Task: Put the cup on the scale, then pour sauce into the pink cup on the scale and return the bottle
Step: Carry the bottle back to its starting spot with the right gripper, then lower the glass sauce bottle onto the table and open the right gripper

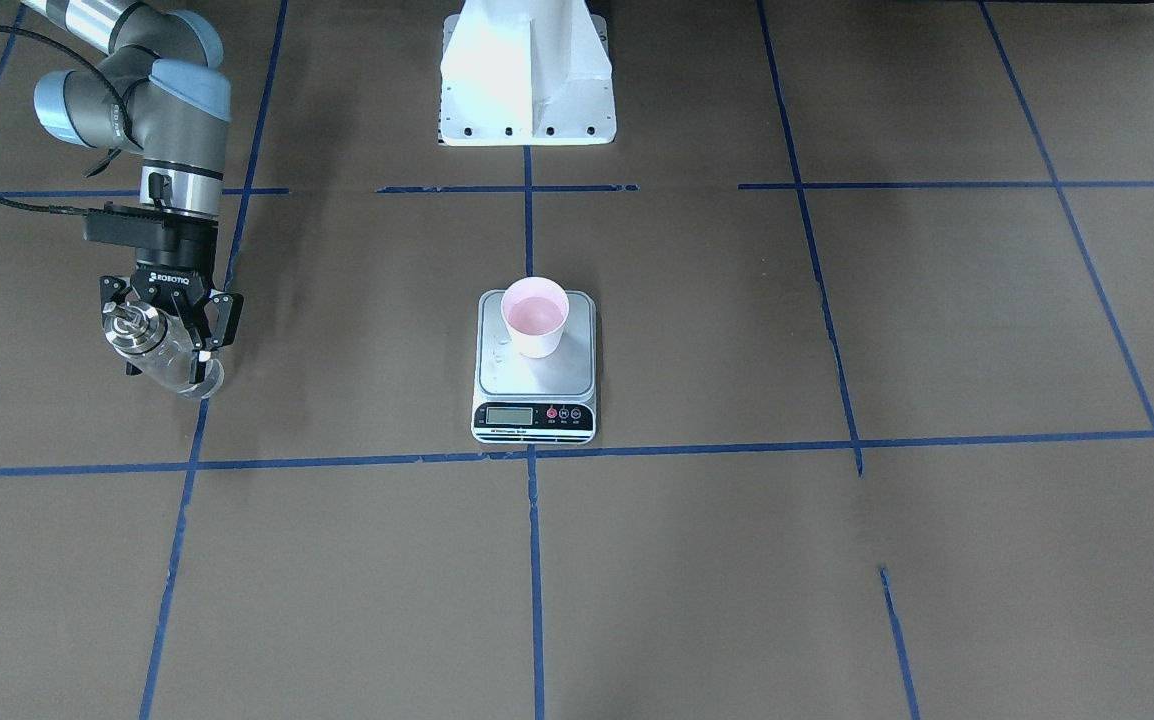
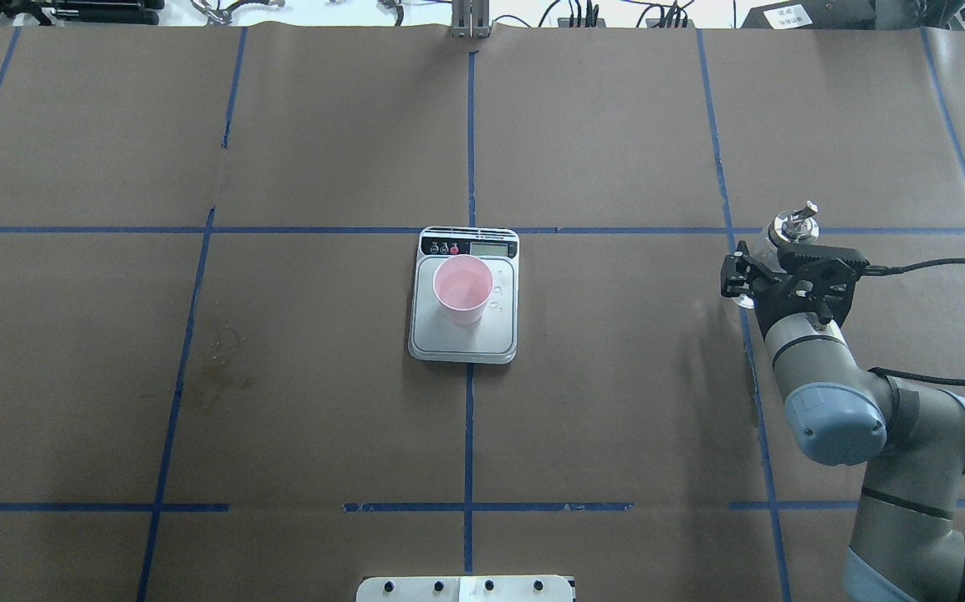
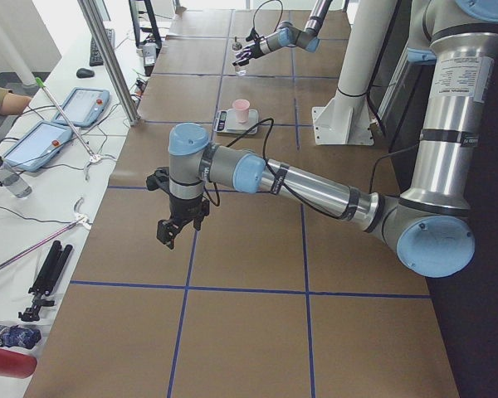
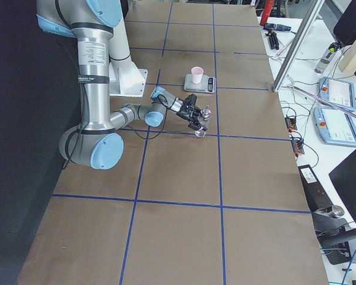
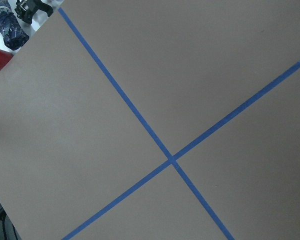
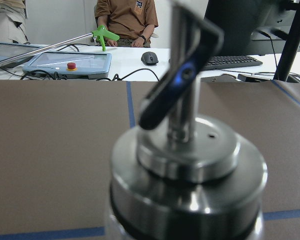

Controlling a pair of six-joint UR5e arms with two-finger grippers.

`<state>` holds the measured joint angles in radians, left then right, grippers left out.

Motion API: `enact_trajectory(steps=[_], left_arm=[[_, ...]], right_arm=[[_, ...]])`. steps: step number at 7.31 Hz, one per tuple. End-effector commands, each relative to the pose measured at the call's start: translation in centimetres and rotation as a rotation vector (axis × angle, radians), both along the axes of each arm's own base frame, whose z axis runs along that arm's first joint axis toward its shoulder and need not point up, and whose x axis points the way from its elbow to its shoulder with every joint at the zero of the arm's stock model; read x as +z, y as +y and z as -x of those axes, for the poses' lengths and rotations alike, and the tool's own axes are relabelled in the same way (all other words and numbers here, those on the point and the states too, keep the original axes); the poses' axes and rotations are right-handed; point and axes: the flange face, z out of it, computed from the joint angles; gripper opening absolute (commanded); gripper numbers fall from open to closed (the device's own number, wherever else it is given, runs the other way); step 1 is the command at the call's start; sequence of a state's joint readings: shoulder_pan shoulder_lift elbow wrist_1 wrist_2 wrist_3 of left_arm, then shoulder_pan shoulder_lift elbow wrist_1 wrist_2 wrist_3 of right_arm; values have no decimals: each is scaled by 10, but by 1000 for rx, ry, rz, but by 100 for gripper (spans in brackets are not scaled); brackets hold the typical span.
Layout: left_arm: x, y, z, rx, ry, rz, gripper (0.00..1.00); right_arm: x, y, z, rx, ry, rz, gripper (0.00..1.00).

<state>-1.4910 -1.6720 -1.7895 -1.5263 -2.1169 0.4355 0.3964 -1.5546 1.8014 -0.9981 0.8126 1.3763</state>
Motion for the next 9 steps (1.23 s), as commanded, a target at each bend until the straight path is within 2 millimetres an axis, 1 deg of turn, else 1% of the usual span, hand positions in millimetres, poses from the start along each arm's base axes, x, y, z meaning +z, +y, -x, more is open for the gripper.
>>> enact_trajectory(steps=[1, 3, 5, 9], left_arm=[[0, 0, 0, 0, 0, -1, 100], [0, 0, 0, 0, 0, -1, 100], [0, 0, 0, 0, 0, -1, 100], [0, 0, 1, -1, 0, -1, 100]], right_arm=[[4, 5, 3, -14, 5, 7, 0], [8, 9, 4, -23, 12, 10, 0], [1, 11, 3, -27, 0, 7, 0], [2, 16, 8, -39, -3, 9, 0]])
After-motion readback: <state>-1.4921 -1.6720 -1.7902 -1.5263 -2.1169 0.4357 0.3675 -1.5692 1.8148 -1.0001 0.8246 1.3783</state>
